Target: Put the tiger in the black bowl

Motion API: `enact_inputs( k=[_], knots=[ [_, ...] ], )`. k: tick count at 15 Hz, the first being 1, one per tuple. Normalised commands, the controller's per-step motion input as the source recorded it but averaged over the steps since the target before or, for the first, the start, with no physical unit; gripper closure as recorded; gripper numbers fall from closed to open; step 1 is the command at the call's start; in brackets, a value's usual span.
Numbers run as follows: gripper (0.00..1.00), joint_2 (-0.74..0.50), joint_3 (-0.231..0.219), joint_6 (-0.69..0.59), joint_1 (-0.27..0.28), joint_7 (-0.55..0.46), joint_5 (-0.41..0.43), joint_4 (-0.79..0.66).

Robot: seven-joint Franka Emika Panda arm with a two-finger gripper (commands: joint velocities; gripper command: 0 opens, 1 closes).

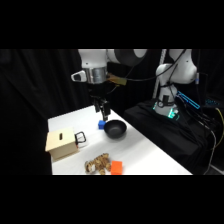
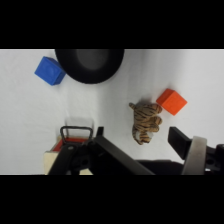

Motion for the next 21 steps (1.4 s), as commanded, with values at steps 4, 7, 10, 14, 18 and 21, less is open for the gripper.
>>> enact_inputs(
  k=[4, 7, 10, 14, 18, 21],
  knots=[
    [0.0, 0.11, 0.032, 0.0, 0.006, 0.04, 0.004, 0.12],
    [0.0, 0.26, 0.063, 0.02, 0.06, 0.14, -0.015, 0.32],
    [0.0, 0.34, 0.063, 0.0, 0.091, 0.18, -0.044, 0.45],
    [0.0, 0.41, 0.025, 0.01, 0.085, 0.17, -0.083, 0.53],
    [0.0, 0.49, -0.033, 0.12, 0.055, 0.11, -0.126, 0.53],
    [0.0, 0.5, -0.061, 0.12, 0.028, 0.05, -0.076, 0.49]
  ],
)
